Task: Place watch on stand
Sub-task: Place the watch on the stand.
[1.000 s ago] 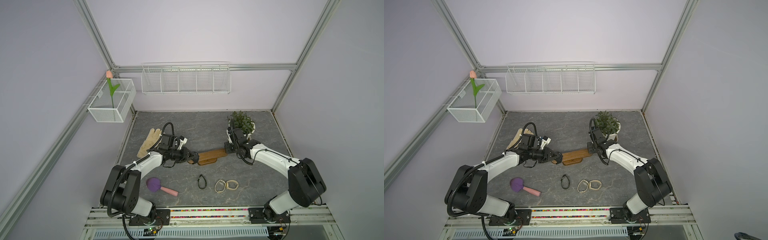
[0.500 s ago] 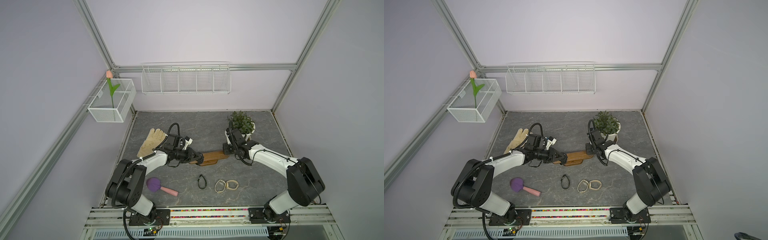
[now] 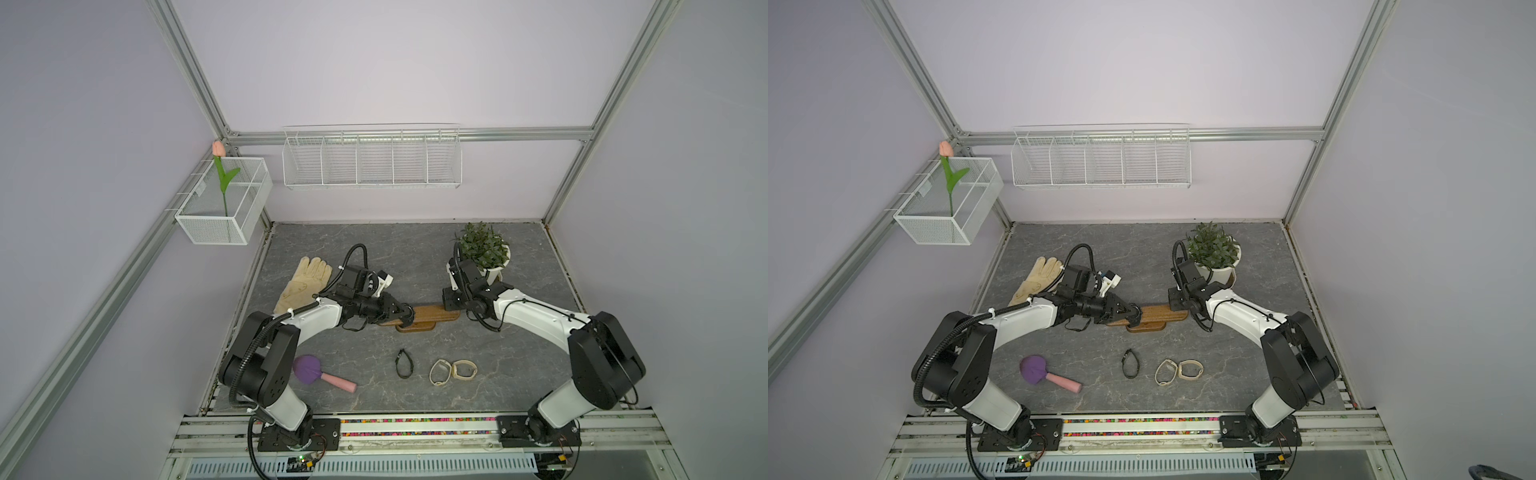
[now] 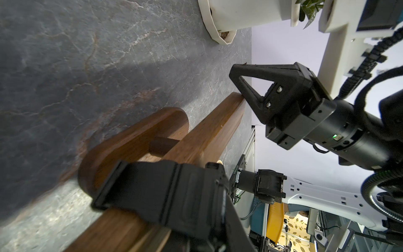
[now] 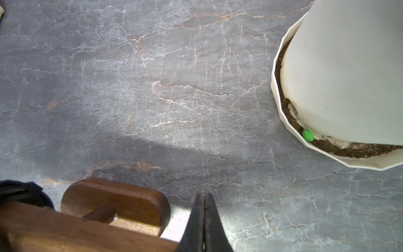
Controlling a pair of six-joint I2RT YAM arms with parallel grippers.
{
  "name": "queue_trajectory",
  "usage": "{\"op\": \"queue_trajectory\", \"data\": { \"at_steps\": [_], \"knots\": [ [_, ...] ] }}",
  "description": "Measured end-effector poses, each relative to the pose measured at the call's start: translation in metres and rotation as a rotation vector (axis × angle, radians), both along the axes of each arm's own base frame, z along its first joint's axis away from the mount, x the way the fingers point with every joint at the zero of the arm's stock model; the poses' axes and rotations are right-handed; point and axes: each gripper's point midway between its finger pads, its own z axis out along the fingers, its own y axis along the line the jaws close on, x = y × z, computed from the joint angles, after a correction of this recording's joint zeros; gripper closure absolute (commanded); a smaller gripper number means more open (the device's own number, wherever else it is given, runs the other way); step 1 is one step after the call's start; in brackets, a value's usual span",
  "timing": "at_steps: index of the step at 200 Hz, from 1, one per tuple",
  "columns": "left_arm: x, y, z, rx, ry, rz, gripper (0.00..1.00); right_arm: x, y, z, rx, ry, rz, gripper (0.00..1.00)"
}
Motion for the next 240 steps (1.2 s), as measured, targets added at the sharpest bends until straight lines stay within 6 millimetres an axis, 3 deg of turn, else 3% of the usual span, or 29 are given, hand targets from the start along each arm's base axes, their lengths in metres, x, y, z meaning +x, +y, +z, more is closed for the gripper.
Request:
{"op": "queue_trajectory", "data": {
  "at_steps": [11,83,94,96,98,99,102,134,240],
  "knots": [
    [0.0,-0.001,0.0,0.0,0.001,-0.002,1.0,0.0,0.0,0.0,0.0,0.0,0.0,0.93],
    [0.0,-0.001,0.005,0.019,0.008,-0.015,0.75,0.0,0.0,0.0,-0.002,0.0,0.0,0.93],
    [0.0,0.0,0.006,0.023,0.003,-0.021,0.44,0.0,0.0,0.0,-0.003,-0.001,-0.001,0.93],
    [0.0,-0.001,0.007,0.022,0.003,-0.022,0.34,0.0,0.0,0.0,-0.003,-0.001,-0.001,0.93],
    [0.0,0.0,0.007,0.023,0.004,-0.021,0.12,0.0,0.0,0.0,-0.003,-0.001,-0.001,0.93],
    [0.0,0.0,0.007,0.024,0.003,-0.022,0.06,0.0,0.0,-0.001,-0.004,-0.001,-0.002,0.93],
    [0.0,0.0,0.008,0.024,0.002,-0.024,0.01,0.0,0.0,-0.001,-0.004,0.0,-0.002,0.93],
    [-0.001,-0.007,0.029,-0.013,-0.039,-0.059,0.0,0.0,-0.001,-0.001,-0.008,0.002,-0.003,0.93],
    [-0.009,0.004,0.034,0.041,-0.039,-0.04,0.0,-0.004,-0.008,-0.004,-0.046,0.011,-0.013,0.93]
  ]
}}
